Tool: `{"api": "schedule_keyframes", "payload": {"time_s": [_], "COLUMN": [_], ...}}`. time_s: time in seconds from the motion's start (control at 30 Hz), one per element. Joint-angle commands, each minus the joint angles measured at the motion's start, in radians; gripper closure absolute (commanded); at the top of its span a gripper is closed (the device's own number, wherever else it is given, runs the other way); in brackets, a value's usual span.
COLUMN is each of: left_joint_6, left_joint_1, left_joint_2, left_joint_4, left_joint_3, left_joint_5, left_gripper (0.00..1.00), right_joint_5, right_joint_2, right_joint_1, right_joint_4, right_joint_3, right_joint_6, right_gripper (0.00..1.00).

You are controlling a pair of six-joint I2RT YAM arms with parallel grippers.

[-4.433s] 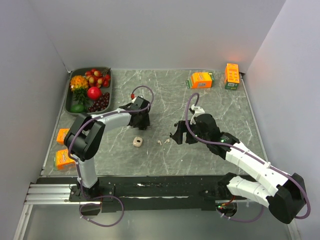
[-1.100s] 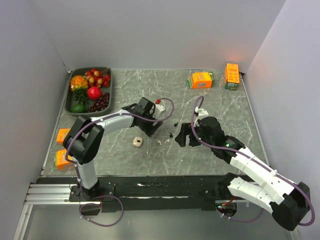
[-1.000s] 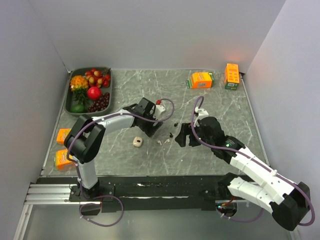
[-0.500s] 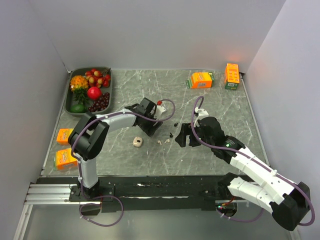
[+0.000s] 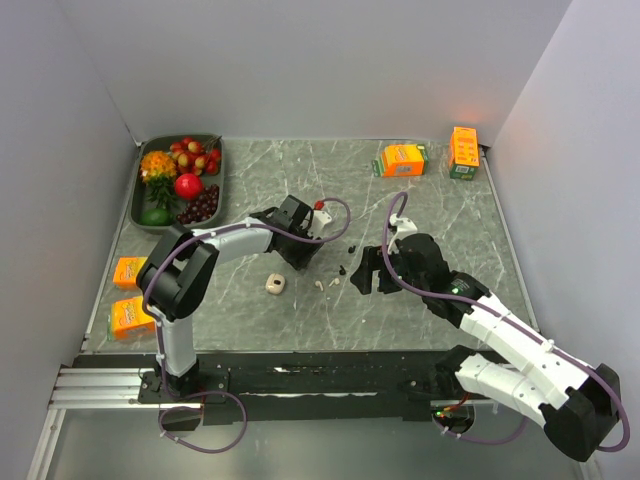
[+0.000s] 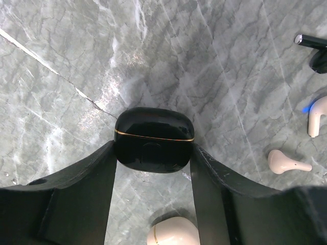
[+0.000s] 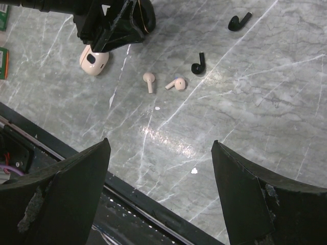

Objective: Insert the wireless bluetooth earbuds into the charging case
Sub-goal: Pick up the charging case at the center of the board.

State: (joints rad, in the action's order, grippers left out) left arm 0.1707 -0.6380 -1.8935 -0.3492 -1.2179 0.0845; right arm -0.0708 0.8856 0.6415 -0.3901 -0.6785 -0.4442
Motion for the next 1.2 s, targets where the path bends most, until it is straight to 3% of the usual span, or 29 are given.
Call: {"api": "schedule_keyframes", "payload": {"time_s": [0.0, 0.03, 0.5, 0.67, 0.73, 0.8, 1.0, 1.17], "left_joint_6": [-0.023, -0.028, -0.165, -0.305, -0.315, -0.318, -0.263, -0.205], "left_joint_1": [0.004, 0.004, 0.015, 0.003, -0.029, -0.055, -0.198, -0.295], "left_joint_2": [0.013, 0.033, 0.394, 0.647, 0.724, 0.815, 0.938, 0.976], "left_joint_4": [0.027, 0.035, 0.370, 0.726, 0.908, 0.992, 1.084, 1.047], "left_joint_3": [-0.019, -0.002, 0.339, 0.591, 0.676, 0.768, 0.857, 0.857], "left_joint_5": [0.008, 0.001, 0.026, 0.061, 0.014, -0.037, -0.081, -0.167], "left_gripper": [0.85, 0.98, 0.99, 0.99, 0.99, 0.99, 0.99, 0.99], "right_joint_5": [0.009, 0.009, -0.017, -0.041, -0.044, -0.066, -0.213, -0.213], "right_joint_2": [-0.028, -0.031, -0.103, -0.097, -0.085, -0.073, -0.022, 0.065], "right_joint_1": [0.007, 0.004, 0.004, 0.004, 0.004, 0.004, 0.007, 0.065], "right_joint_4": [0.002, 0.002, -0.029, -0.058, -0.069, -0.072, -0.088, -0.168], "right_joint_3": [-0.027, -0.030, -0.104, -0.159, -0.191, -0.220, -0.332, -0.452], "right_joint_6": [-0.002, -0.002, -0.059, -0.080, -0.083, -0.083, -0.039, 0.027], "right_gripper": [0.12, 0.12, 0.12, 0.13, 0.13, 0.13, 0.14, 0.17]}}
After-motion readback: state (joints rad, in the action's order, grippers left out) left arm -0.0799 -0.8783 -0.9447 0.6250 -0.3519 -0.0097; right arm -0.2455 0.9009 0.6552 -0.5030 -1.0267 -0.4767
